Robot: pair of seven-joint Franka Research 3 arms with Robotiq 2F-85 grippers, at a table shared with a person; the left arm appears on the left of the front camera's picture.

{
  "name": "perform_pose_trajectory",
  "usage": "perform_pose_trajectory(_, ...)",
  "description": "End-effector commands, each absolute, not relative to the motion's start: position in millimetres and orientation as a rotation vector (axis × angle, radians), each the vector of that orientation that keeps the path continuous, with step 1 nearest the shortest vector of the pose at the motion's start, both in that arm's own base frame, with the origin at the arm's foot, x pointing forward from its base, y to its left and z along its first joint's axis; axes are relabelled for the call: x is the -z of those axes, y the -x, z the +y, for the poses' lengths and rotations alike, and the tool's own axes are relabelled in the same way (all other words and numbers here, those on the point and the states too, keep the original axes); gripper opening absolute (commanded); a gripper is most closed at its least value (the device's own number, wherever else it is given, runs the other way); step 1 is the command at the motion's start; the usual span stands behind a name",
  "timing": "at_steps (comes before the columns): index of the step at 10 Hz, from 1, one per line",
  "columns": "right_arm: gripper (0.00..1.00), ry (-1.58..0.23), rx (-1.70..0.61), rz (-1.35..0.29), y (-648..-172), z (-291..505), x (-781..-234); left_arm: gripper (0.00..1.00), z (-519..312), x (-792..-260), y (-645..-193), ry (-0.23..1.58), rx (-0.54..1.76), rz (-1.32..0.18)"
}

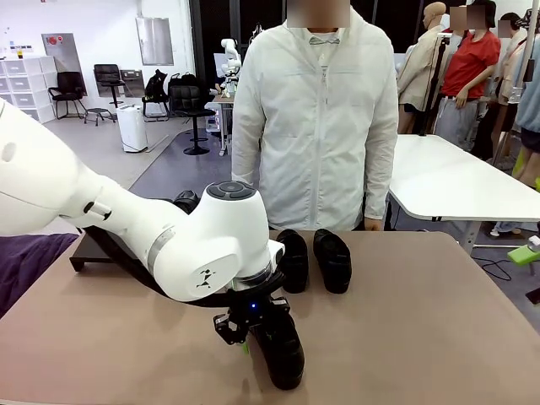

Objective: Organize the shoes by placing them on the stand.
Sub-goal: Place the Shoe from the middle of the table onto the Shoes Stand.

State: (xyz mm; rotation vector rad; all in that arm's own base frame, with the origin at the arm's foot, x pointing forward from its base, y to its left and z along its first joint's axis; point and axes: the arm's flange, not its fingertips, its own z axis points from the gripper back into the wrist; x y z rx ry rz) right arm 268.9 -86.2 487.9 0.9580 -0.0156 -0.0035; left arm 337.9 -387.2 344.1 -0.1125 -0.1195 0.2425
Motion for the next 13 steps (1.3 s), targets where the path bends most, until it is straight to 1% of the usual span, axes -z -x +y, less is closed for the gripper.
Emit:
perform_pose_trajectory(1,1.00,-0.975,-0.020,-0.027,-270,-89,-491,0.00,-389,-348,-333,0.093,-0.245,-0.172)
perform_pose_trajectory(6,1.00,-0.975,-0.020,-0.027,-270,-89,-491,0.00,-386,-358,-322,0.088,-0.169,-0.211)
perform_pose_trajectory(8,1.00,-0.975,-0.020,-0.027,-270,-89,-491,0.00,-375,-388,-309,0.138,-0.021,-0.231)
perform_pose_trajectory(9,1.00,-0.975,-0.020,-0.027,-270,-89,-491,0.00,-358,-416,-296,0.168,0.115,-0.253)
perform_pose_trajectory(10,1.00,-0.975,-0.020,-0.027,-270,-89,-491,0.00,-332,-439,-282,0.183,0.168,-0.271)
perform_pose_trajectory(11,1.00,-0.975,-0.020,-0.027,-270,-89,-491,0.00,-304,-456,-267,0.197,0.170,-0.335)
perform_pose_trajectory(12,1.00,-0.975,-0.020,-0.027,-270,-89,-491,0.00,-284,-463,-253,0.186,0.115,-0.415)
perform_pose_trajectory(13,1.00,-0.975,-0.020,-0.027,-270,-89,-491,0.00,-265,-469,-245,0.214,0.041,-0.537)
